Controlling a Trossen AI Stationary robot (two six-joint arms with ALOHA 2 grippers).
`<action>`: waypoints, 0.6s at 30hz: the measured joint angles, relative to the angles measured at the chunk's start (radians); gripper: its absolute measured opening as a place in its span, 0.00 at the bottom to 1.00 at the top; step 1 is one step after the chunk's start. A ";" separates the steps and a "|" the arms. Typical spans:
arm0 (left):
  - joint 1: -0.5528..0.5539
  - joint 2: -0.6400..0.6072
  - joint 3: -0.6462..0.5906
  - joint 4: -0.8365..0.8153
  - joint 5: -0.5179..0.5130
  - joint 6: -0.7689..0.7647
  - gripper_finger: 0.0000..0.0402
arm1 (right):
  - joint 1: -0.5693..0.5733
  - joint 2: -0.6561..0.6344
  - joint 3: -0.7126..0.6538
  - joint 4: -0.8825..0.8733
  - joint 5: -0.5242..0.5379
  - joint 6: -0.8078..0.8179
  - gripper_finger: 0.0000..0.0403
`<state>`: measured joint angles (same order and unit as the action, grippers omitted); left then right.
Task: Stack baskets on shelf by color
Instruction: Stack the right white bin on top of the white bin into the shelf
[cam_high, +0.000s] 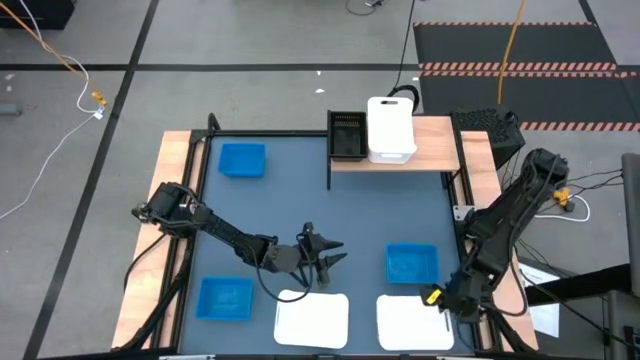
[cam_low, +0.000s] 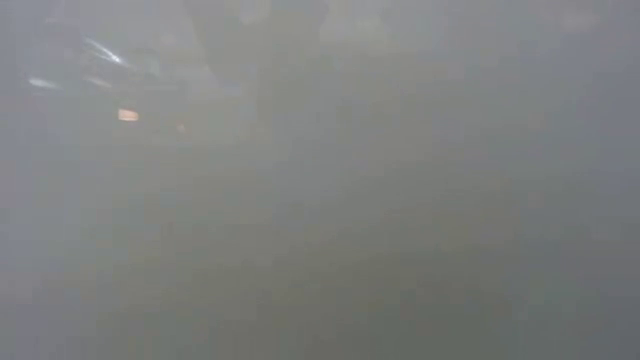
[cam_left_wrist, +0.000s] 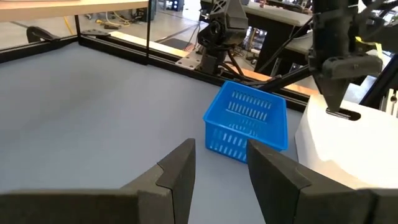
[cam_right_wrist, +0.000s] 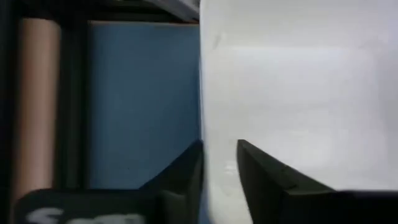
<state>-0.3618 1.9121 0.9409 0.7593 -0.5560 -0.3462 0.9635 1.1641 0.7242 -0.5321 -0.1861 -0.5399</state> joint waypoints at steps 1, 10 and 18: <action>0.000 0.000 0.000 0.000 0.000 0.000 0.36 | -0.010 -0.005 0.000 0.006 0.004 -0.004 0.17; 0.001 -0.108 0.000 -0.145 0.041 -0.001 0.36 | -0.105 -0.070 -0.001 0.005 -0.129 -0.001 0.01; 0.003 -0.333 0.000 -0.394 0.042 0.150 0.36 | -0.251 -0.287 0.119 0.013 -0.136 -0.049 0.01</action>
<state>-0.3590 1.5790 0.9409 0.3650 -0.5141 -0.1965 0.7123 0.8771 0.8431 -0.5195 -0.3218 -0.5885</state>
